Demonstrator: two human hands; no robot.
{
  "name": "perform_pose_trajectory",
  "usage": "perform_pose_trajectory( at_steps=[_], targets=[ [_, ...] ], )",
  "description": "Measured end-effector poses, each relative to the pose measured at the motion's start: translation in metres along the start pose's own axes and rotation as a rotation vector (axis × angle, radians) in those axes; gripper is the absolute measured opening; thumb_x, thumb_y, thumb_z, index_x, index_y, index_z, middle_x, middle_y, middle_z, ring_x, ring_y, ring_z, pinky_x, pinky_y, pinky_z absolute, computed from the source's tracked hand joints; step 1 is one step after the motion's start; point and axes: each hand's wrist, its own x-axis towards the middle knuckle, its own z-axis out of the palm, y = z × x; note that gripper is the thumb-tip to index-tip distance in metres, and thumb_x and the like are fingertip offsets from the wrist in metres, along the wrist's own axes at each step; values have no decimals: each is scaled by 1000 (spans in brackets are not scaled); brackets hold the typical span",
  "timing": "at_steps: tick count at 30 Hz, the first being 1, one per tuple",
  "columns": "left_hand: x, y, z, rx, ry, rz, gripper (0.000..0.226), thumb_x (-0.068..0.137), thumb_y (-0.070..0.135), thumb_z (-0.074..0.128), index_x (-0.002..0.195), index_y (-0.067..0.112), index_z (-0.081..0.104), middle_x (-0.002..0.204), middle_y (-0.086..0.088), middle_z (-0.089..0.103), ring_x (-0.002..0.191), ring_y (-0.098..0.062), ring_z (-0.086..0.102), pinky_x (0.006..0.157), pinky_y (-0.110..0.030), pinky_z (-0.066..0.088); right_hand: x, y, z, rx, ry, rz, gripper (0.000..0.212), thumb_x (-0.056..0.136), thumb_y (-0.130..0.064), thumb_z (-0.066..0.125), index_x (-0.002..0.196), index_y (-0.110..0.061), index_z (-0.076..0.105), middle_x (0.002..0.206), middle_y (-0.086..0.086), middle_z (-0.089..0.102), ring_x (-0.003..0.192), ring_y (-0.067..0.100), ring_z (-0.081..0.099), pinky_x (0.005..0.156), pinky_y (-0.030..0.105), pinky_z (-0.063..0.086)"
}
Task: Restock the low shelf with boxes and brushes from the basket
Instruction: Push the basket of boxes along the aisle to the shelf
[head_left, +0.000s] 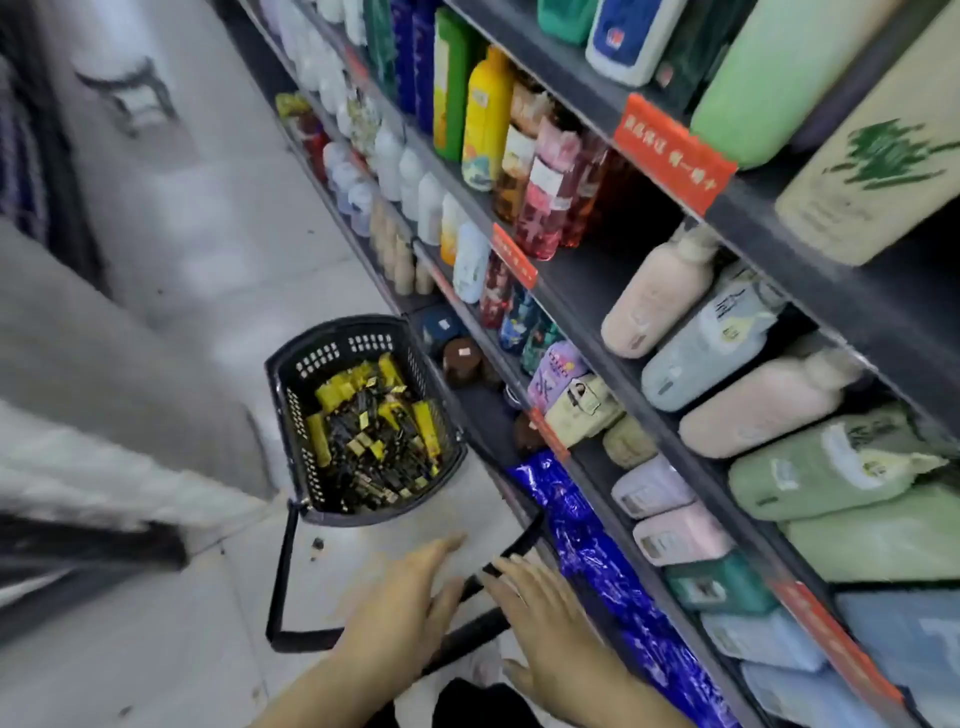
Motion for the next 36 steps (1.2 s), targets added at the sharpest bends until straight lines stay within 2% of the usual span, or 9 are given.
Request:
perform_pose_trajectory(
  at_steps=[4,8,11,14,22,27,31,33,36],
  targets=[
    [-14,-24,48,186,-160,-5,43,94,35,45,136,28,39,126,12,49,124,-8,44,101,-20,33,23,-2,9,-81,-42,-44,57,94,-31,45,146,-22,24,152,-4,19,138,15,18,112,27,7],
    [-17,-48,61,286,-119,-102,39,92,40,49,127,24,46,127,6,57,118,-11,51,97,-24,37,37,-2,22,-76,-63,-159,43,97,-28,40,140,-19,35,138,2,39,125,20,35,104,27,23],
    [-19,-57,63,506,-161,-170,31,95,42,42,115,20,50,119,2,60,112,-20,54,88,-30,38,46,2,28,-111,-96,-220,36,99,-28,39,130,-11,44,130,9,45,121,24,39,98,31,29],
    [-20,-63,58,627,-147,-227,41,93,54,37,110,19,51,117,1,61,108,-21,55,83,-32,39,50,2,28,-122,-105,-267,33,99,-28,37,127,-13,45,127,8,45,118,24,39,97,32,32],
    [3,-61,29,695,-63,-254,49,91,61,33,115,22,50,116,1,64,106,-21,59,81,-33,42,83,-9,-12,-236,-110,-341,33,98,-21,38,129,-11,42,124,10,48,114,27,43,93,37,36],
    [35,-61,9,661,-88,-284,51,91,62,33,108,18,51,115,-2,63,106,-23,57,80,-34,41,123,-23,-37,-329,-202,-196,33,92,-29,47,116,-7,47,119,15,52,110,33,49,87,41,37],
    [78,-61,-19,618,-47,-235,54,89,65,31,105,17,51,109,-3,65,100,-27,60,75,-36,41,173,-12,-61,-438,-124,-171,35,91,-38,51,112,-10,54,114,11,60,105,32,56,81,37,40],
    [104,-60,-36,573,-44,-219,53,89,65,30,103,18,50,107,-3,66,98,-28,60,71,-35,40,200,-4,-84,-505,-45,-260,35,74,-48,67,88,-17,65,88,3,70,81,21,66,64,27,44],
    [143,-58,-70,470,-82,-224,52,90,63,33,103,17,51,107,-5,65,98,-28,60,74,-35,45,238,1,-118,-577,-40,-238,46,29,-57,84,49,-22,61,45,-6,58,39,9,56,36,14,35]
  ],
)
